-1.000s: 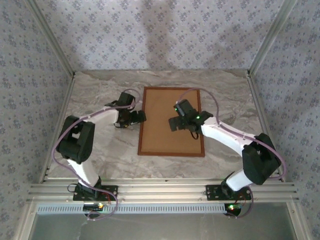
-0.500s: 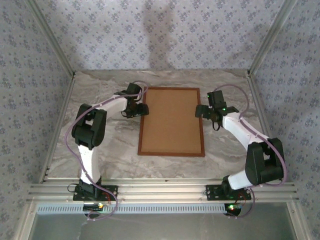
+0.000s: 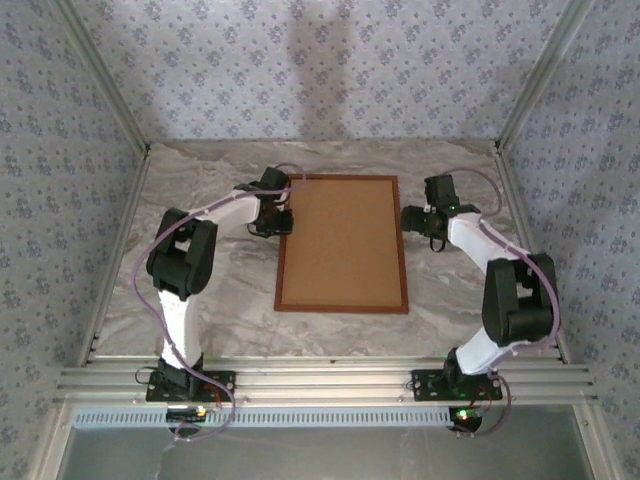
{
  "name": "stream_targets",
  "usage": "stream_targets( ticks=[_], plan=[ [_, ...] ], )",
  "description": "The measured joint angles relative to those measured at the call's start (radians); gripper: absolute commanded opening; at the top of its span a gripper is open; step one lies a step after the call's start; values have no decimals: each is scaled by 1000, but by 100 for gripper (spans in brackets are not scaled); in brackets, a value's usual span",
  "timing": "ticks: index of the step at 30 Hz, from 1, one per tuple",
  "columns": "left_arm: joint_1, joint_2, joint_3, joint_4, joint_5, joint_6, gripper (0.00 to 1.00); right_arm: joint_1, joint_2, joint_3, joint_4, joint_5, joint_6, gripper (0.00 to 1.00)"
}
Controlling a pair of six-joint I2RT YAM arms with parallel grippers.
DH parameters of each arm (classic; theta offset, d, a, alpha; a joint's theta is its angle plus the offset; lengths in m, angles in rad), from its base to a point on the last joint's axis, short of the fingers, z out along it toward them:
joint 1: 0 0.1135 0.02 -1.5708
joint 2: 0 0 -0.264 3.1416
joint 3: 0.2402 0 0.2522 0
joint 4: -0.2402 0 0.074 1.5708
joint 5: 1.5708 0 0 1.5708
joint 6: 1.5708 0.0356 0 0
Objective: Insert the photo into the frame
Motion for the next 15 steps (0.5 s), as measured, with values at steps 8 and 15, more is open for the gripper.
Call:
stream_targets(
  ticks=[8, 15],
  plan=[
    [-17, -78, -123, 54, -24, 33, 13, -40, 166, 175, -45, -103, -20, 61],
    [-27, -119, -180, 59, -27, 37, 13, -61, 304, 332, -84, -160, -35, 53]
  ],
)
